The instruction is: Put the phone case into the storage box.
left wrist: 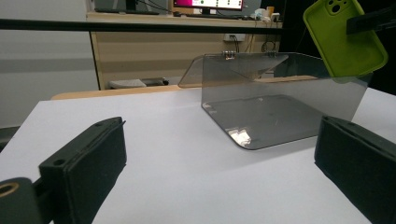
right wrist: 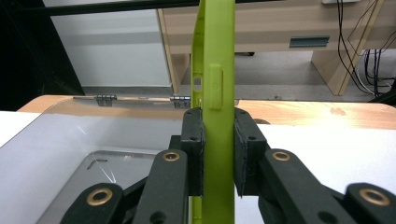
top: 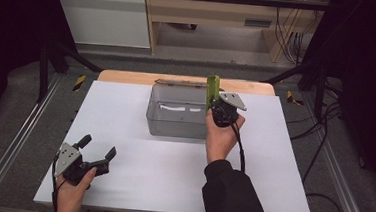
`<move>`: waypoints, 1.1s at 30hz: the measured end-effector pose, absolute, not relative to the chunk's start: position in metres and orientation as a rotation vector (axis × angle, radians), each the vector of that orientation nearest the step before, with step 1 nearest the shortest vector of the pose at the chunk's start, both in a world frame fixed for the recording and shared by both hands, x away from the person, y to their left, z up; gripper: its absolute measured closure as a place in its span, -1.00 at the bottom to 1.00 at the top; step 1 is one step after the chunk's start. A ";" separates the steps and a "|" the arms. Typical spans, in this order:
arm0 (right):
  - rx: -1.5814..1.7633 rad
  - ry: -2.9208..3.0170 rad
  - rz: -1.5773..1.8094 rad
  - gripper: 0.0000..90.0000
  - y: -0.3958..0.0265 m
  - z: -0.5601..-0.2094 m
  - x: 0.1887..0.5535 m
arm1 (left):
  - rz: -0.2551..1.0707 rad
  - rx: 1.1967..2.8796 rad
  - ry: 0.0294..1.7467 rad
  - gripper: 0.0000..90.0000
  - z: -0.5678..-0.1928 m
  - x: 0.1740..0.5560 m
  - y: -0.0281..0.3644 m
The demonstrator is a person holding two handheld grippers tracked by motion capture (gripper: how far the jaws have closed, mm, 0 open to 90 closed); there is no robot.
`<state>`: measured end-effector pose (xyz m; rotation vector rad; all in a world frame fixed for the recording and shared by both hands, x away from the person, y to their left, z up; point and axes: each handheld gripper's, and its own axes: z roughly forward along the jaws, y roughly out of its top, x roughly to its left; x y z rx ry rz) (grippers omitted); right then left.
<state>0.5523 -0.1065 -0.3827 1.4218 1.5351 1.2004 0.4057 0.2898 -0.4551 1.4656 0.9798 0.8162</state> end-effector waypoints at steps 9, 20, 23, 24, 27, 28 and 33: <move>1.420 1.536 1.188 0.72 -0.108 -0.383 0.554 | 0.816 1.470 0.977 -0.96 -0.455 0.405 0.290; 1.418 1.547 1.171 0.72 -0.102 -0.388 0.558 | 0.814 1.476 0.970 -0.96 -0.455 0.405 0.288; 1.414 1.555 1.164 0.72 -0.100 -0.391 0.560 | 0.814 1.476 0.970 -0.96 -0.455 0.405 0.288; 1.417 1.558 1.162 0.72 -0.099 -0.391 0.561 | 0.814 1.476 0.970 -0.96 -0.455 0.405 0.288; 1.417 1.564 1.156 0.72 -0.098 -0.393 0.562 | 0.813 1.477 0.970 -0.96 -0.455 0.405 0.288; 1.415 1.570 1.152 0.72 -0.098 -0.394 0.562 | 0.813 1.477 0.970 -0.96 -0.455 0.405 0.288; 1.419 1.584 1.139 0.72 -0.096 -0.397 0.564 | 0.813 1.477 0.969 -0.96 -0.455 0.406 0.288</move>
